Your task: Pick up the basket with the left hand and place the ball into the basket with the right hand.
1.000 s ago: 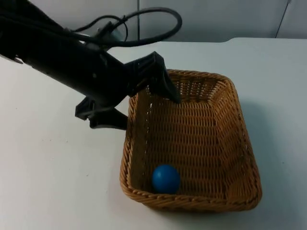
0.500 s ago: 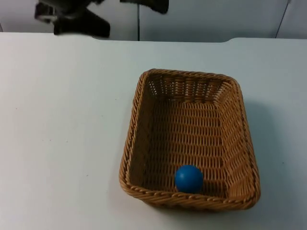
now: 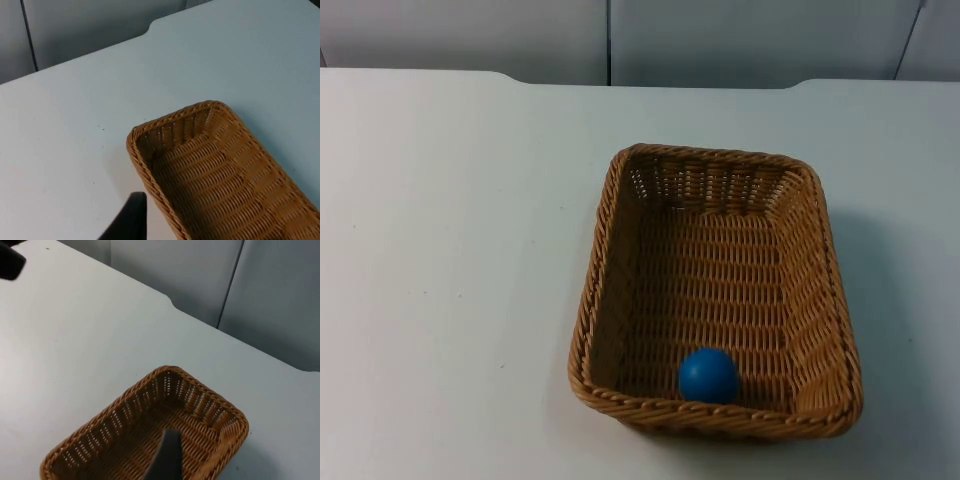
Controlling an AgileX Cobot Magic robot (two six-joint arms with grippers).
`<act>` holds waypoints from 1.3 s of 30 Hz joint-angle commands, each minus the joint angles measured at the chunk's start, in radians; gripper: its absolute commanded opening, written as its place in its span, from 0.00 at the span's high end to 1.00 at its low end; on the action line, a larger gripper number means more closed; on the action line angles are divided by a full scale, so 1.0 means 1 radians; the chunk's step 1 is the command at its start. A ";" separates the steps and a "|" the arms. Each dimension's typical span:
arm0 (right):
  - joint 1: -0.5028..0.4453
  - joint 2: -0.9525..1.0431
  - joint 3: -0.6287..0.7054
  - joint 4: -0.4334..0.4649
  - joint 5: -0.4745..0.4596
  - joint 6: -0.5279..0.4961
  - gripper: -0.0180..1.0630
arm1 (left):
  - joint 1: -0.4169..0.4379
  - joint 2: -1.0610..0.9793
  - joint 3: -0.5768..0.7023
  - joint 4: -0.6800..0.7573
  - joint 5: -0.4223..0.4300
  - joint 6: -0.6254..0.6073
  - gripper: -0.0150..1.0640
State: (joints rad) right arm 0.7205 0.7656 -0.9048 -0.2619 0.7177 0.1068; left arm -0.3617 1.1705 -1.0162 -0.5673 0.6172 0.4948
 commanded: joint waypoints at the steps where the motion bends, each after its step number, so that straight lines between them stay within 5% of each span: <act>1: -0.002 -0.052 0.078 0.005 -0.065 -0.003 0.28 | 0.000 -0.062 0.049 0.024 -0.001 -0.011 0.01; 17: -0.002 -0.286 0.302 0.049 -0.066 0.017 0.28 | 0.000 -0.529 0.372 0.256 0.037 -0.144 0.01; 29: -0.002 -0.436 0.394 0.089 -0.007 -0.004 0.28 | 0.000 -0.976 0.447 0.492 0.288 -0.382 0.01; 33: -0.002 -0.509 0.394 0.087 0.095 -0.004 0.28 | 0.000 -1.092 0.447 0.567 0.406 -0.436 0.01; 39: -0.002 -0.627 0.394 0.083 0.179 -0.006 0.28 | 0.000 -1.170 0.447 0.591 0.454 -0.454 0.01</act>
State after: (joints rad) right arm 0.7205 0.1869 -0.5163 -0.1815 0.8785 0.1083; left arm -0.3617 0.0152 -0.5726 0.0155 1.0560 0.0543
